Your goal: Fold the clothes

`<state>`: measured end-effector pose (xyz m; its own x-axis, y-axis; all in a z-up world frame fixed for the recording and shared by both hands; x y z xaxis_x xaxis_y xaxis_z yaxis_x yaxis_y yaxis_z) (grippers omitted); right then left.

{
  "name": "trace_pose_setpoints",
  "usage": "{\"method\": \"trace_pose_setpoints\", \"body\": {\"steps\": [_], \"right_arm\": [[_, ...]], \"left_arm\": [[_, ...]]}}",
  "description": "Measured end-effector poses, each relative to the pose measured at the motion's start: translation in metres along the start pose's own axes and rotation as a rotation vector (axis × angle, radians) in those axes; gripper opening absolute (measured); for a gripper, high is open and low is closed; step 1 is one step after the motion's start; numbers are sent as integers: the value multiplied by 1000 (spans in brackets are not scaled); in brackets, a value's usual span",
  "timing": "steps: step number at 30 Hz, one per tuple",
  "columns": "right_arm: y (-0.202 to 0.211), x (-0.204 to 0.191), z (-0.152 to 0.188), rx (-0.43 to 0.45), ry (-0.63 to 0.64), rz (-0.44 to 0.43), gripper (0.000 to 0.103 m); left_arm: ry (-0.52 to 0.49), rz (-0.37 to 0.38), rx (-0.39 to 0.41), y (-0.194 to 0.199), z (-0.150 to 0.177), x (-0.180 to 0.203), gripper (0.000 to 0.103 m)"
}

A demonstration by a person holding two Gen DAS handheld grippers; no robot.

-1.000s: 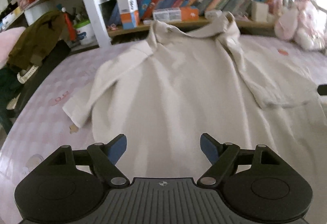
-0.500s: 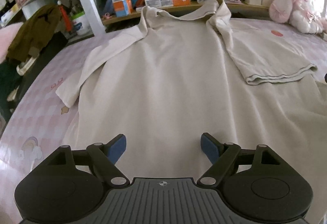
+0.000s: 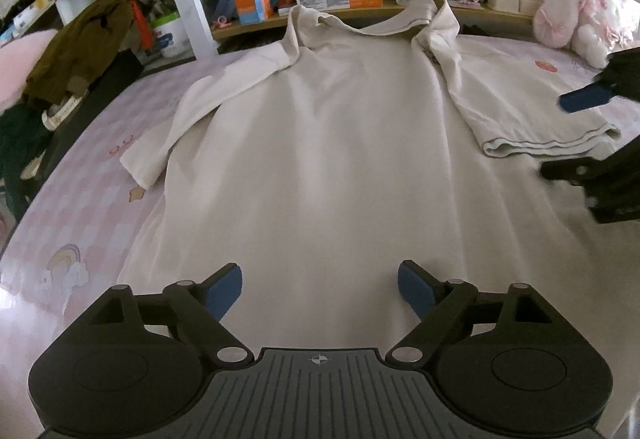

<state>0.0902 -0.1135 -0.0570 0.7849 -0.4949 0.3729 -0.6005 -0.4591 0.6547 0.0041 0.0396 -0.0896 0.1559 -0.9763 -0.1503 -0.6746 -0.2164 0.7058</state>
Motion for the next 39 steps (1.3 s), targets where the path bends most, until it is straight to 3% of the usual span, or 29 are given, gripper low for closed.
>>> {"method": "trace_pose_setpoints", "body": {"steps": [5, 11, 13, 14, 15, 17, 19, 24, 27, 30, 33, 39], "right_arm": [[-12, -3, -12, 11, -13, -4, 42], [-21, 17, -12, -19, -153, 6, 32], [-24, 25, -9, -29, -209, -3, 19], [-24, 28, -8, -37, -229, -27, 7], [-23, 32, -7, -38, -250, -46, 6], [-19, 44, -7, -29, -292, -59, 5], [-11, 70, -6, 0, -361, -17, 5], [11, 156, 18, 34, -547, 195, 5], [13, 204, 57, -30, -616, 357, 5], [9, 233, 95, -132, -672, 449, 5], [0, 245, 125, -207, -722, 467, 4], [-15, 242, 148, -279, -728, 470, 5]], "left_arm": [[20, 8, 4, 1, 3, -2, 89], [56, 28, -6, -2, 4, -7, 93], [62, 33, -7, -3, 5, -9, 93], [62, 35, -7, -3, 5, -9, 93], [60, 36, -8, -3, 5, -9, 93], [54, 39, -8, -3, 4, -9, 93], [51, 40, -7, -3, 4, -10, 93], [56, 44, -6, -3, 5, -11, 93], [47, 44, -6, -4, 5, -11, 94], [41, 45, -6, -4, 5, -11, 94], [32, 44, -9, -4, 5, -12, 94], [15, 42, -13, -3, 4, -13, 94]]}}
Point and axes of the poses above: each gripper's, at about its wrist camera, not at the fingertips, and y roughly against the way its jaws point, x to its right, z to its underside, the point moved 7 cm from there along -y, roughly the way its jaws point, and after that the axes turned 5 degrees about x, right-handed, at the moved point
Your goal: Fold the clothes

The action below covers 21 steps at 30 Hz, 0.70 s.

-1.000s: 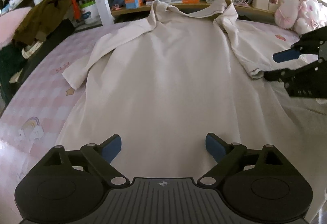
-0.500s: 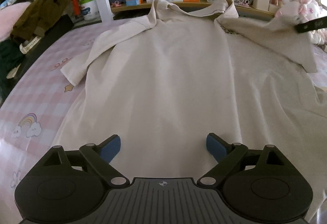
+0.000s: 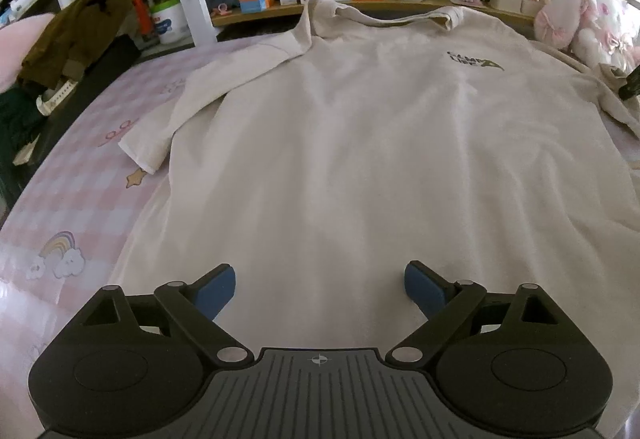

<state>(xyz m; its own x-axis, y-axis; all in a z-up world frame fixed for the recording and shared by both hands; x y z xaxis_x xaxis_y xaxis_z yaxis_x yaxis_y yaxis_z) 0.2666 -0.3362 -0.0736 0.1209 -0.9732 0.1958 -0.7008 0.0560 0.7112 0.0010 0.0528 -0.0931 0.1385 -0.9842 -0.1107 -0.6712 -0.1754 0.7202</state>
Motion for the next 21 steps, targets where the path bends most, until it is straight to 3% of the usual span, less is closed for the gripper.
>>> {"method": "trace_pose_setpoints", "body": {"steps": [7, 9, 11, 17, 21], "right_arm": [[-7, -2, 0, 9, 51, 45, 8], [-3, -1, -2, 20, 45, 56, 24], [5, 1, -3, 45, 8, 49, 34], [52, -11, 9, 122, -61, -57, 49], [84, -39, 34, 128, -33, -148, 49]], "left_arm": [[-26, -8, -5, 2, -1, 1, 94], [-59, -25, -2, 4, -3, 1, 94], [-77, -42, 24, 8, -9, -3, 94], [-28, -98, 81, 14, -32, -33, 94], [49, -127, 98, 13, -39, -55, 94]]}}
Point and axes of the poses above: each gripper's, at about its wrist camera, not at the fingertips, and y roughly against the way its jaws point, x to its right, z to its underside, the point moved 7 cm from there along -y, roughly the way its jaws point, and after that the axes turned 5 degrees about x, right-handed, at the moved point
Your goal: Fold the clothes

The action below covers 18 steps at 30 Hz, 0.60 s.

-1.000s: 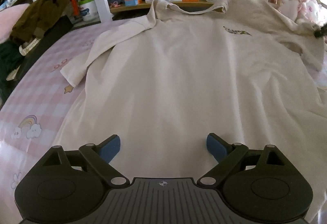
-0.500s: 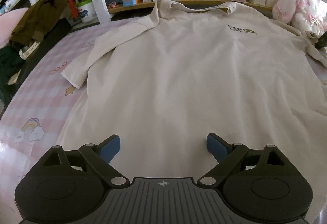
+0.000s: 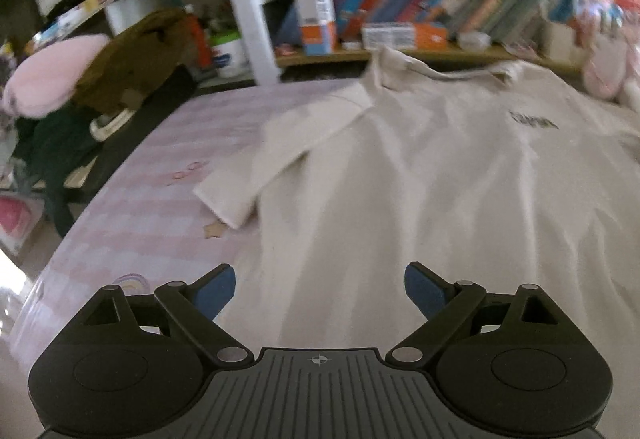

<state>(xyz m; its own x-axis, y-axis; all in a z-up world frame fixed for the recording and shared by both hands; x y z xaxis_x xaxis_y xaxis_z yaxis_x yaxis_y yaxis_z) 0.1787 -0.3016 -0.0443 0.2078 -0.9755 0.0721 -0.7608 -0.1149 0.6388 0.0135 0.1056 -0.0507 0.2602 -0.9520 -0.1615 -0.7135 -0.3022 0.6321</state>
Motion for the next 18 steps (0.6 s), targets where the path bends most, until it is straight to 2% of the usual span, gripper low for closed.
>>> {"method": "trace_pose_setpoints", "body": {"steps": [3, 8, 12, 14, 18], "right_arm": [[20, -23, 20, -11, -10, -45, 49], [50, -64, 49, -29, -15, -72, 49], [66, -92, 70, -57, 12, -38, 49], [73, -101, 79, -78, 12, -12, 49], [83, -119, 92, -127, -7, 55, 49]], "left_arm": [[-4, -12, 20, -2, -5, -9, 94], [-43, -17, 51, -18, -17, -25, 94], [-67, 6, 61, -37, -24, -42, 93], [-88, 20, 66, -47, -26, -50, 89], [-192, 71, 78, -69, -28, -55, 79]]}}
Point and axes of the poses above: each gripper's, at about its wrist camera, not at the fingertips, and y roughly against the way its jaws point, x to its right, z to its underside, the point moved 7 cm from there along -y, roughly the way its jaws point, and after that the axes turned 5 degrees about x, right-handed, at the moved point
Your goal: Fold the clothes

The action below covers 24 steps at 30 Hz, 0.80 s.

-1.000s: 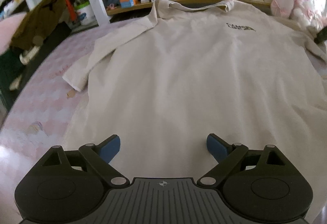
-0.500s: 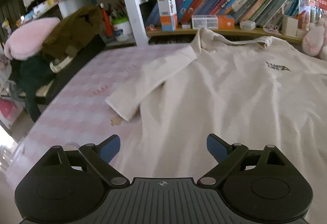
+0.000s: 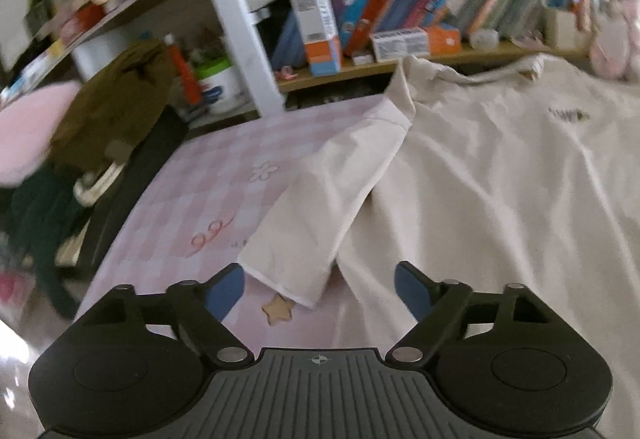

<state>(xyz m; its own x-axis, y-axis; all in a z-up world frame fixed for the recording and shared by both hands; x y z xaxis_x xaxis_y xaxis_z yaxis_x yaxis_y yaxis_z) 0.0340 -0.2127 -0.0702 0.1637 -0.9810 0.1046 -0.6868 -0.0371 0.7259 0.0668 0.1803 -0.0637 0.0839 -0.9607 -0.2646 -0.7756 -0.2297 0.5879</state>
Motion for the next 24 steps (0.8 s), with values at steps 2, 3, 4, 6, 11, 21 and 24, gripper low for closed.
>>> {"method": "trace_pose_setpoints", "body": {"steps": [2, 3, 4, 6, 11, 21, 24], "right_arm": [[6, -6, 6, -18, -14, 41, 49], [8, -8, 10, -28, -22, 62, 49], [10, -10, 13, -37, -31, 83, 49], [13, -13, 19, -54, -44, 126, 49], [18, -19, 27, -73, -63, 209, 49], [20, -34, 26, -132, -132, 229, 48], [22, -40, 26, -158, -167, 213, 48]], "left_arm": [[-37, 25, 4, -12, 0, -4, 68], [-48, 38, 5, -20, -1, -7, 63], [-58, 52, -1, -26, -2, -8, 57], [-85, 81, -15, -41, -2, -11, 54], [-72, 120, -7, -65, -16, -34, 3], [288, -16, 50, -155, -125, -190, 0], [294, -74, 45, -180, -144, -208, 0]]}}
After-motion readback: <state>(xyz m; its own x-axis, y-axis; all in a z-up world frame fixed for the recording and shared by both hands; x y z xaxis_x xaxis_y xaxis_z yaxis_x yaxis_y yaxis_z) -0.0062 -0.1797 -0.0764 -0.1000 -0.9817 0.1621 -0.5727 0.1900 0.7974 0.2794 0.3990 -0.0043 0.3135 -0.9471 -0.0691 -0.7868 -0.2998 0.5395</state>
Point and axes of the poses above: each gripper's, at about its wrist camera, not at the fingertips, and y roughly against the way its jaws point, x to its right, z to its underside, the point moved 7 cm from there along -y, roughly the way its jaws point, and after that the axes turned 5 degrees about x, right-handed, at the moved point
